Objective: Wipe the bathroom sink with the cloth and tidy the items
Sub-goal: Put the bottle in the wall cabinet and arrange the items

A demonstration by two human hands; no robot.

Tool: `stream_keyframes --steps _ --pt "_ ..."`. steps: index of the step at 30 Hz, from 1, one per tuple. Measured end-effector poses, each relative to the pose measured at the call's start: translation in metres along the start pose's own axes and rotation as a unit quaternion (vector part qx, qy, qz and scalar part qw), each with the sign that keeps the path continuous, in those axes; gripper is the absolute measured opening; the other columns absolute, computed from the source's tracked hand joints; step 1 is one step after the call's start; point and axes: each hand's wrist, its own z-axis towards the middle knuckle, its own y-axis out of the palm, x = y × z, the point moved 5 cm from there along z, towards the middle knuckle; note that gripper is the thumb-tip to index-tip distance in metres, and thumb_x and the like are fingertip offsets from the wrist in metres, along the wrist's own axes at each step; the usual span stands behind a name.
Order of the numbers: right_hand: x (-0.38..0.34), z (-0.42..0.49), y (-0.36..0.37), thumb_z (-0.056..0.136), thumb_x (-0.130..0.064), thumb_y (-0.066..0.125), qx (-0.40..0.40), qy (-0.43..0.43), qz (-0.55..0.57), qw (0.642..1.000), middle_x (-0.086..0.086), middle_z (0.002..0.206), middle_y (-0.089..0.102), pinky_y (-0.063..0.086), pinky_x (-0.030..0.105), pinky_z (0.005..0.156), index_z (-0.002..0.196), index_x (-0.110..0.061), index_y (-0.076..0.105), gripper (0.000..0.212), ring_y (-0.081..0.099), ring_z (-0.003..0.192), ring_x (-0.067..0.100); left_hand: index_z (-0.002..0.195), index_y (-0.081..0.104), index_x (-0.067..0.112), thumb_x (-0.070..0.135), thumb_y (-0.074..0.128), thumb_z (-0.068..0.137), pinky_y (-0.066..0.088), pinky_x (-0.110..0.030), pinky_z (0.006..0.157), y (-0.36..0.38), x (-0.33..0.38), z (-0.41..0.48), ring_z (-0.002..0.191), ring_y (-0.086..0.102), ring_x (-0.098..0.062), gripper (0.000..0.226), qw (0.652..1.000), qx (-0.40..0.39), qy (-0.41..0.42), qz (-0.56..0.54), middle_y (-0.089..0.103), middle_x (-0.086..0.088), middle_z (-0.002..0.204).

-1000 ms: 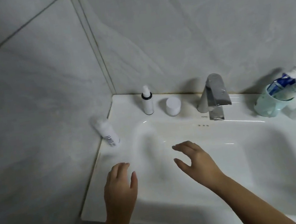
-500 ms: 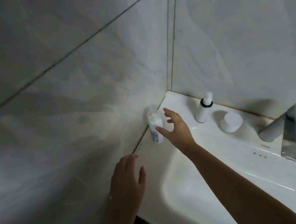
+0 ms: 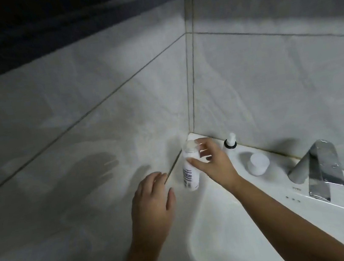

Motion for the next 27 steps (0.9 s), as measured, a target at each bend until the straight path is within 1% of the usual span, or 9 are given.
stream_keyframes --steps 2,4,9,12,14,17,21,24,27 --pt "-0.027 -0.001 -0.026 0.075 -0.019 0.073 0.026 -0.030 -0.007 0.999 -0.013 0.089 0.057 0.041 0.009 0.071 0.103 -0.026 0.051 0.037 0.055 0.079 -0.002 0.104 0.057 0.015 0.029 0.045 0.080 0.042 -0.029 0.081 -0.008 0.014 0.020 0.094 0.052 -0.019 0.030 0.999 0.023 0.024 -0.012 0.065 -0.008 0.102" --pt "-0.056 -0.003 -0.056 0.075 -0.019 0.073 0.054 -0.061 -0.011 0.997 -0.010 0.091 0.060 0.042 0.008 0.071 0.103 -0.025 0.052 0.036 0.056 0.080 -0.003 0.104 0.059 0.013 0.028 0.045 0.080 0.039 -0.029 0.081 -0.017 0.030 0.043 0.096 0.050 -0.019 0.031 0.998 0.045 0.051 -0.009 0.065 -0.007 0.104" --pt "-0.128 -0.003 -0.129 0.076 -0.011 0.071 0.122 -0.146 -0.030 0.981 -0.011 0.093 0.059 0.050 0.016 0.069 0.093 -0.033 0.050 0.035 0.058 0.075 -0.001 0.098 0.067 0.006 0.027 0.045 0.082 0.049 -0.034 0.076 -0.051 0.075 0.100 0.093 0.059 -0.025 0.035 0.987 0.106 0.119 -0.005 0.066 -0.007 0.103" --pt "-0.170 0.001 -0.166 0.076 -0.010 0.071 0.155 -0.189 -0.052 0.968 -0.007 0.091 0.059 0.051 0.020 0.069 0.092 -0.031 0.051 0.034 0.057 0.073 0.000 0.099 0.068 0.005 0.028 0.043 0.082 0.050 -0.036 0.078 -0.065 0.100 0.131 0.095 0.061 -0.027 0.038 0.982 0.116 0.147 -0.006 0.066 -0.008 0.105" --pt "-0.198 0.004 -0.186 0.077 -0.013 0.071 0.164 -0.209 -0.056 0.963 -0.007 0.089 0.058 0.050 0.026 0.072 0.095 -0.027 0.051 0.030 0.058 0.076 0.007 0.101 0.068 0.005 0.029 0.042 0.082 0.049 -0.037 0.079 -0.073 0.115 0.147 0.096 0.061 -0.027 0.040 0.979 0.121 0.162 -0.005 0.066 -0.008 0.105" --pt "-0.241 0.011 -0.206 0.078 -0.018 0.070 0.167 -0.243 -0.068 0.953 -0.009 0.086 0.056 0.051 0.030 0.072 0.090 -0.030 0.051 0.026 0.056 0.079 0.012 0.100 0.068 0.006 0.030 0.042 0.081 0.050 -0.037 0.078 -0.084 0.135 0.165 0.095 0.062 -0.026 0.040 0.974 0.135 0.183 -0.005 0.067 -0.007 0.104" --pt "-0.290 0.032 -0.222 0.078 -0.025 0.071 0.186 -0.282 -0.070 0.939 -0.009 0.085 0.056 0.050 0.027 0.067 0.091 -0.029 0.051 0.024 0.056 0.078 0.010 0.097 0.068 0.008 0.032 0.040 0.080 0.051 -0.036 0.074 -0.096 0.156 0.185 0.090 0.064 -0.026 0.041 0.969 0.137 0.205 0.009 0.067 -0.005 0.101" --pt "-0.320 0.054 -0.229 0.078 -0.029 0.070 0.206 -0.304 -0.080 0.927 -0.005 0.087 0.058 0.052 0.034 0.071 0.088 -0.033 0.050 0.023 0.058 0.081 0.014 0.095 0.068 0.010 0.033 0.038 0.079 0.052 -0.034 0.070 -0.104 0.164 0.198 0.084 0.065 -0.024 0.041 0.966 0.141 0.214 0.022 0.067 -0.003 0.096" --pt "-0.339 0.082 -0.235 0.080 -0.029 0.069 0.219 -0.311 -0.076 0.922 0.000 0.093 0.059 0.054 0.039 0.075 0.091 -0.027 0.051 0.022 0.059 0.087 0.016 0.091 0.069 0.013 0.032 0.038 0.078 0.052 -0.031 0.065 -0.113 0.168 0.207 0.081 0.065 -0.021 0.039 0.963 0.152 0.218 0.034 0.067 0.000 0.093"
